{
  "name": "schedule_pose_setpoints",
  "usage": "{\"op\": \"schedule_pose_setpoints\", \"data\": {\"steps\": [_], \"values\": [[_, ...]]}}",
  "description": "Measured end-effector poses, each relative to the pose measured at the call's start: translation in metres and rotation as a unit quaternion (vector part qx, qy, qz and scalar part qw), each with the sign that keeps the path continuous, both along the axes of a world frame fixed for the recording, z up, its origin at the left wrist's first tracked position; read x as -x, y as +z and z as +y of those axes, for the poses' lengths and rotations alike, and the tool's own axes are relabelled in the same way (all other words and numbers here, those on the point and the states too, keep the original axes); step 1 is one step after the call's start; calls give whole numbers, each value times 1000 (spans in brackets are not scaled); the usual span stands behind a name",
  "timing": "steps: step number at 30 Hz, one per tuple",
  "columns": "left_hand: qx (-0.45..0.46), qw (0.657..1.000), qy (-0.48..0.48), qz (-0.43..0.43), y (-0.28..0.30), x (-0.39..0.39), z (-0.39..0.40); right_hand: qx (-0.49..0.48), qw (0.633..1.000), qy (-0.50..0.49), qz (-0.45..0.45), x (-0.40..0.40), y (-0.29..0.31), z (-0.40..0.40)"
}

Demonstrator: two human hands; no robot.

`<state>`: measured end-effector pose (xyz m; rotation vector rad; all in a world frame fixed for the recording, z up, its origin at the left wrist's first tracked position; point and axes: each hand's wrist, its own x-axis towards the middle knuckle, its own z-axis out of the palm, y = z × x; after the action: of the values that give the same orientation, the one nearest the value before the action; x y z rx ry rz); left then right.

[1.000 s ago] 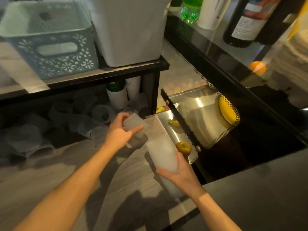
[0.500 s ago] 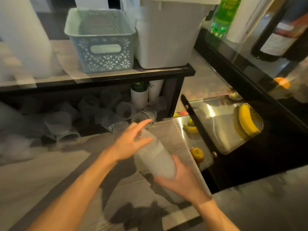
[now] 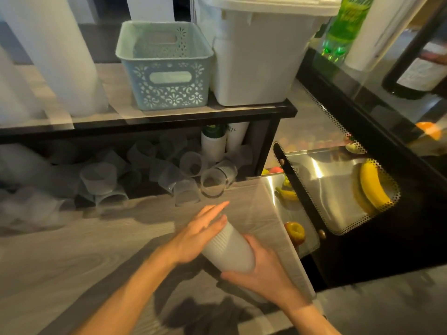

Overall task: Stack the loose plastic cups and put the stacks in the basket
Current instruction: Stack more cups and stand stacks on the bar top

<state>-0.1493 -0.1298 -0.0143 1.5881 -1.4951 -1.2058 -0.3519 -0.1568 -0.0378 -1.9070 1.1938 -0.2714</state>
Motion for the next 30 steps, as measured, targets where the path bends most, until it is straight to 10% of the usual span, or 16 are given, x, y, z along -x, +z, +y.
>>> {"op": "schedule_pose_setpoints", "data": {"steps": [8, 24, 30], "values": [[38, 904, 397, -154, -34, -33, -43, 1, 999, -43, -1, 12, -4, -17], [-168, 815, 543, -116, -80, -36, -114, -81, 995, -50, 1, 15, -17, -36], [-124, 854, 502, -55, -83, -41, -83, -59, 997, -47, 8, 17, -17, -42]]}}
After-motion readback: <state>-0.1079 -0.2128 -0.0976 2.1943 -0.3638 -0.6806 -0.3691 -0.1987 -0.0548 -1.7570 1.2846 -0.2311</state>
